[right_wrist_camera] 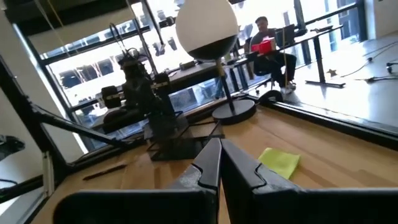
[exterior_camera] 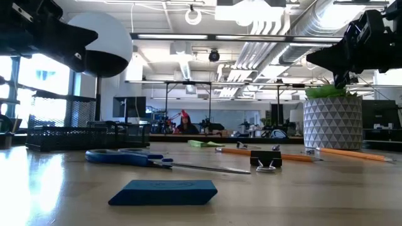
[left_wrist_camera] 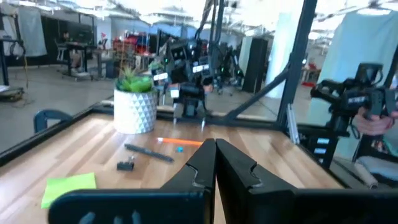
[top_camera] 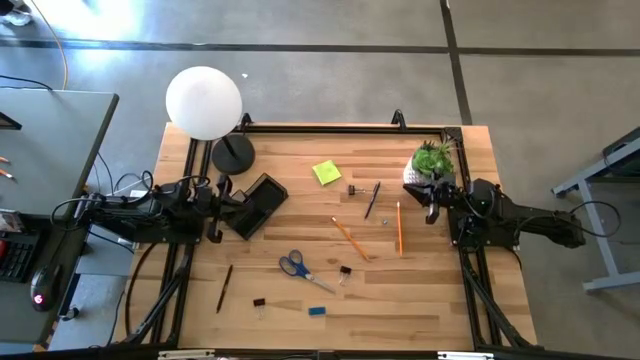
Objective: Pick and place office supplies into organizer
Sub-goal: Put the left orange pencil into the black mesh desk organizer
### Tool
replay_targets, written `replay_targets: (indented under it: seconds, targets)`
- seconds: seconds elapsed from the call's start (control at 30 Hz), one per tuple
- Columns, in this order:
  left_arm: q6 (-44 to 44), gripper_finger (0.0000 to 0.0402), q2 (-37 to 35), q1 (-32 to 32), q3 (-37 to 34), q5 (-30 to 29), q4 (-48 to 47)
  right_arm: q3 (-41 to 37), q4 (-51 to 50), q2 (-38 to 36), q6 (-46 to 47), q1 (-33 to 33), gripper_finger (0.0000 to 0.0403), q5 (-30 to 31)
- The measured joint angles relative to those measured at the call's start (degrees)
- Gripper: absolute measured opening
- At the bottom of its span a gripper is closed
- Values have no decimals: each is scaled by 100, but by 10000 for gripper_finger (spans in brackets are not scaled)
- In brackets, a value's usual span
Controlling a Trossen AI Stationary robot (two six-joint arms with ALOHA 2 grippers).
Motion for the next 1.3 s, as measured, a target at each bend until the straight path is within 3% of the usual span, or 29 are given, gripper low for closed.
replay_targets:
  seconds: [0.17,0.37,0.6,0.83,1.03,1.3]
  targets:
    - [47,1,131,0,34,-200,743,4,212,336,127,164,9,-46]
    - [-108,1,789,0,479,-283,526,310,402,1264,22,598,34,29]
    - [-92,1,2226,0,1200,-340,507,1143,358,3013,-225,1369,75,698]
    - [403,1,3664,0,1761,-236,787,1942,191,4556,-405,1965,83,1233]
    - [-39,1,4602,0,1881,-88,1770,2422,201,5668,87,2357,83,1887]
    - [-399,1,5270,-2,1871,-301,1951,2741,560,7314,1043,2848,83,2849]
